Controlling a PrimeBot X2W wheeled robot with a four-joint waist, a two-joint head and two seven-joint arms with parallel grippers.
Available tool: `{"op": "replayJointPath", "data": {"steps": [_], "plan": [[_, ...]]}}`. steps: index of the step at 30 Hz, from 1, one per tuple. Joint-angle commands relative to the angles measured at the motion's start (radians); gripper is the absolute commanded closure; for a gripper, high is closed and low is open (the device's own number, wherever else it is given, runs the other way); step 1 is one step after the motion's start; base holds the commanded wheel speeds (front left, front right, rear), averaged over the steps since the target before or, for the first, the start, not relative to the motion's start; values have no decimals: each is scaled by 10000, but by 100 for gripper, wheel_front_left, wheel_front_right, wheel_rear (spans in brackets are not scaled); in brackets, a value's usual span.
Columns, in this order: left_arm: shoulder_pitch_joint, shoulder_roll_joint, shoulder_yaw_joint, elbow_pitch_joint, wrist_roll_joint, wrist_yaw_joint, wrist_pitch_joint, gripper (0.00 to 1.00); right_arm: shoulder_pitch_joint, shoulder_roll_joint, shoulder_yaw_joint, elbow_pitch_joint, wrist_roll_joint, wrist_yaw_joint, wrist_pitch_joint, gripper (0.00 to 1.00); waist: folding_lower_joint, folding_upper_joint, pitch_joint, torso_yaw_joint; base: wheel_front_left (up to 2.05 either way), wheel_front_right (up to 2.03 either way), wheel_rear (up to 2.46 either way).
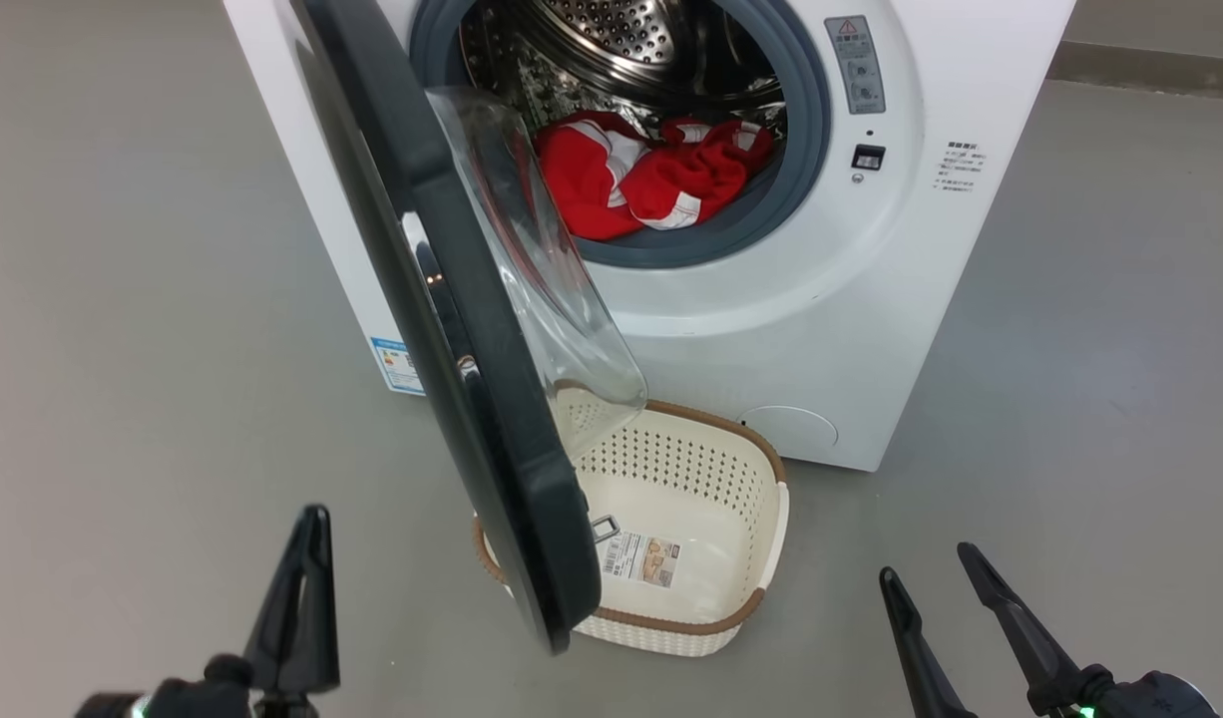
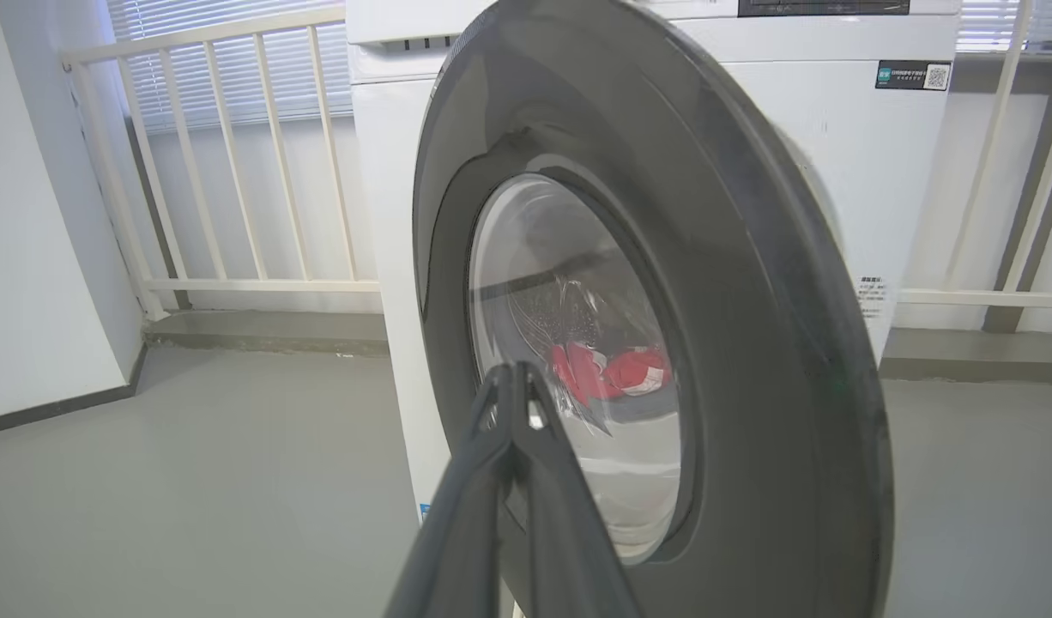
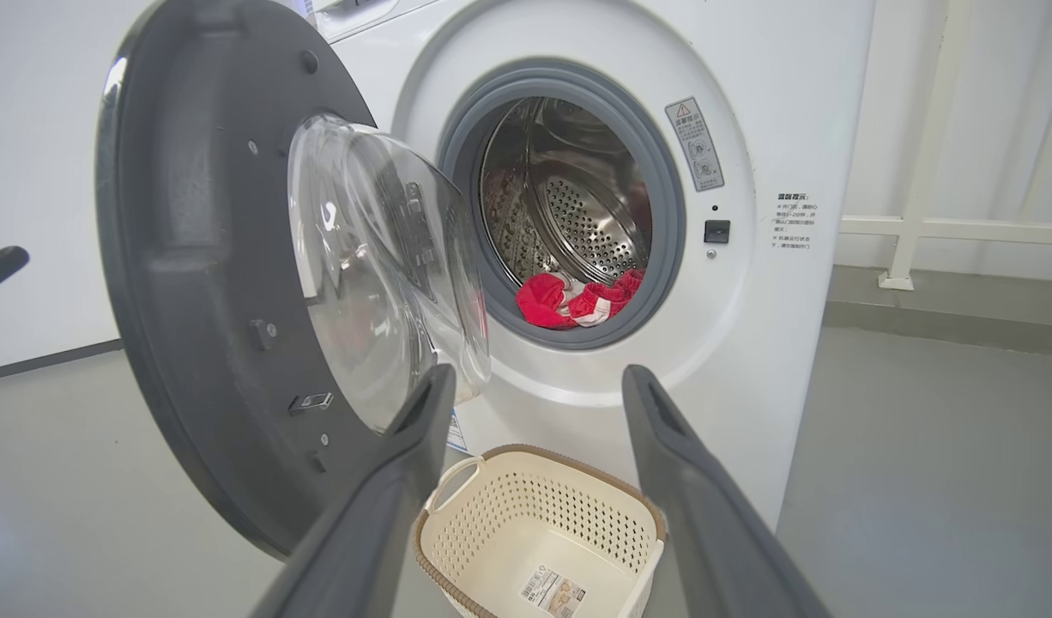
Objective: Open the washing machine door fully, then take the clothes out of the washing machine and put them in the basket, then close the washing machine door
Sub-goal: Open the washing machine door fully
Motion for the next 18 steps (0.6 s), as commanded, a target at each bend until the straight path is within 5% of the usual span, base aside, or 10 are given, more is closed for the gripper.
{"op": "replayJointPath", "data": {"steps": [1,8,18], "plan": [[-617,253,425,-357,181,129,-78,100,-128,-61,203,-233,97,16,-71,0,0,0,9,-13,0,0,0],[-1793,464,336,-1199,1167,269,42,100,-184,-61,222,-213,132,16,-56,0,0,0,94,-147,0,0,0],[-3164,238,-556,-2254,1811,-177,812,100,-261,-61,226,-175,195,16,-73,0,0,0,152,-388,0,0,0]]}}
